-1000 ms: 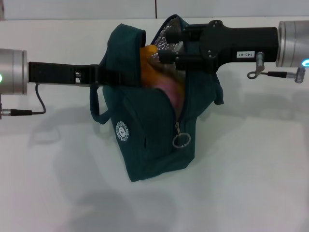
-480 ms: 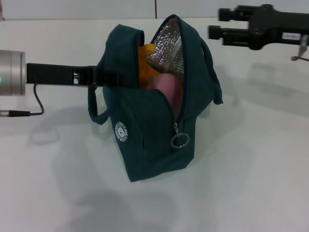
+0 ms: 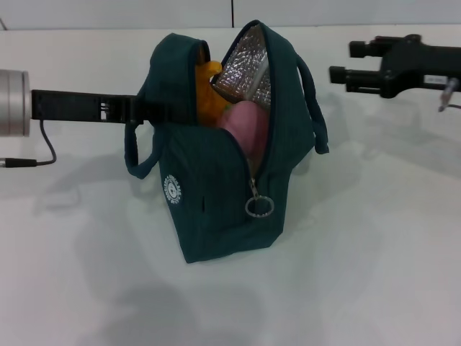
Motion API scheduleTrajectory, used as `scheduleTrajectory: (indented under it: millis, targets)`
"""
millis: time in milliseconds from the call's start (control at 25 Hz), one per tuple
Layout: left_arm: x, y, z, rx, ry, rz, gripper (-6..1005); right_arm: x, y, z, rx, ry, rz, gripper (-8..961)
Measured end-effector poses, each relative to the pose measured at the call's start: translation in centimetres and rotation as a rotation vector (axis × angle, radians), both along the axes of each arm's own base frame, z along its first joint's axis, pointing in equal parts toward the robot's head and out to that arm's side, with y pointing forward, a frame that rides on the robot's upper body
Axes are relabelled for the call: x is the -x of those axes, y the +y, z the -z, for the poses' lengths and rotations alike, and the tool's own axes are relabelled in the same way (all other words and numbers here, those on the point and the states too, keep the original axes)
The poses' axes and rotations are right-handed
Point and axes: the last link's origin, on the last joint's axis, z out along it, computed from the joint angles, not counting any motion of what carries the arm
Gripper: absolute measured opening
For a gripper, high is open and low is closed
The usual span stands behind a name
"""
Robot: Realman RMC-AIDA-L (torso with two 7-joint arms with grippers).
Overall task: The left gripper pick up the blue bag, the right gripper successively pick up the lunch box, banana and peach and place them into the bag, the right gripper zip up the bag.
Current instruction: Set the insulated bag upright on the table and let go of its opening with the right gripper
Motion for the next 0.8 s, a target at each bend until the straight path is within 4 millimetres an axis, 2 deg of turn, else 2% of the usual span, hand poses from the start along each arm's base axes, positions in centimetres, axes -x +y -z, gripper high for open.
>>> scheduleTrajectory:
  millis: [280, 800]
  targets:
    - [-0.1, 0.3, -0.1, -0.013, 0.008, 0.013, 31, 1.4, 1.3, 1.9, -0.027, -0.057, -0.008, 635]
    - [-0.6, 0.5, 0.2, -0.016, 0.003, 0.024, 31, 2.6, 3.0, 3.7, -0.016, -0.082, 0.028, 589]
